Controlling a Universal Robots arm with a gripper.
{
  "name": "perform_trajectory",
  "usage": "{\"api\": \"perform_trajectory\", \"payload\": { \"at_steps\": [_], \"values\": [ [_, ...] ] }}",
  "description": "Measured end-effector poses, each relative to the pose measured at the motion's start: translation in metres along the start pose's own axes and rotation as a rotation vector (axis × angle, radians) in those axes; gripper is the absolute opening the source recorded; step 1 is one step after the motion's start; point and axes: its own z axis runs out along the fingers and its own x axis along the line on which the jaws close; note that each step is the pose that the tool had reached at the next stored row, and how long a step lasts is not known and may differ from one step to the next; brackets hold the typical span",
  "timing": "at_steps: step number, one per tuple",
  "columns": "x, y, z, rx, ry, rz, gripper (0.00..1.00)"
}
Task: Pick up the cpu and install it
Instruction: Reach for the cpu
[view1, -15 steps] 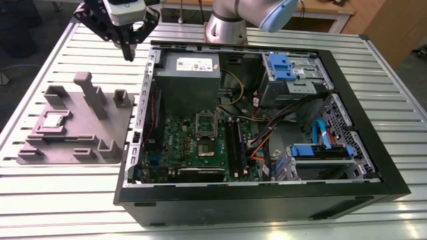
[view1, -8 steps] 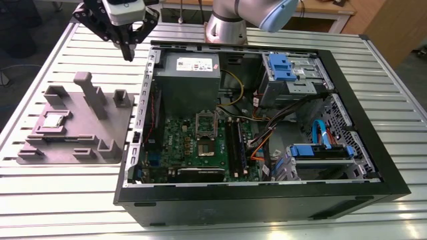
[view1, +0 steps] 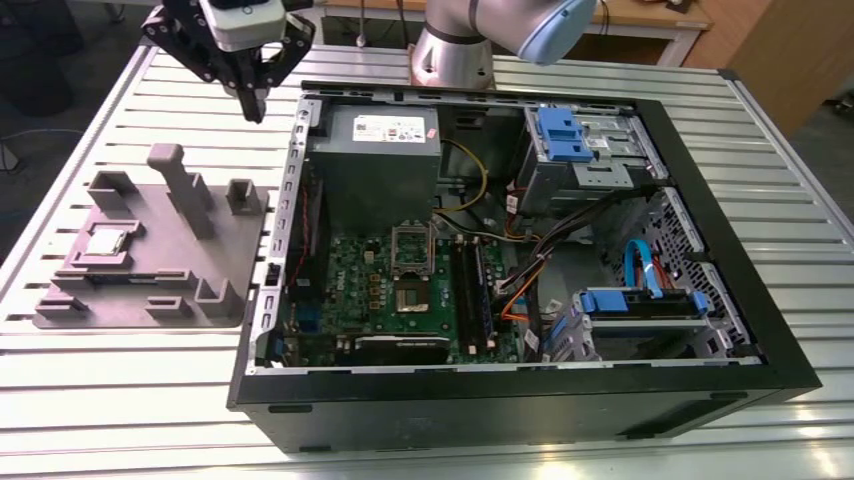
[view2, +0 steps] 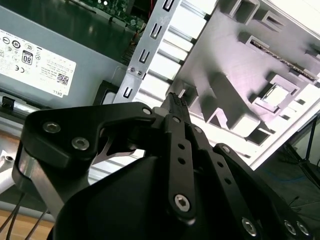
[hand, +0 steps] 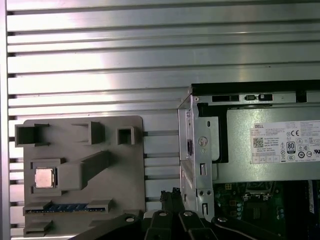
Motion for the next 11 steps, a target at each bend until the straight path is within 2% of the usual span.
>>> {"api": "perform_trajectory", "payload": {
  "at_steps": [1,2,11],
  "values": [
    [0.0016,-0.0002,0.0021,0.0001,0.0017,0.0,0.1],
    [0.0018,-0.0003,0.0048,0.0004,0.0072,0.0,0.1],
    [0.0033,-0.0004,0.005,0.0003,0.0071,0.0,0.1]
  ]
}}
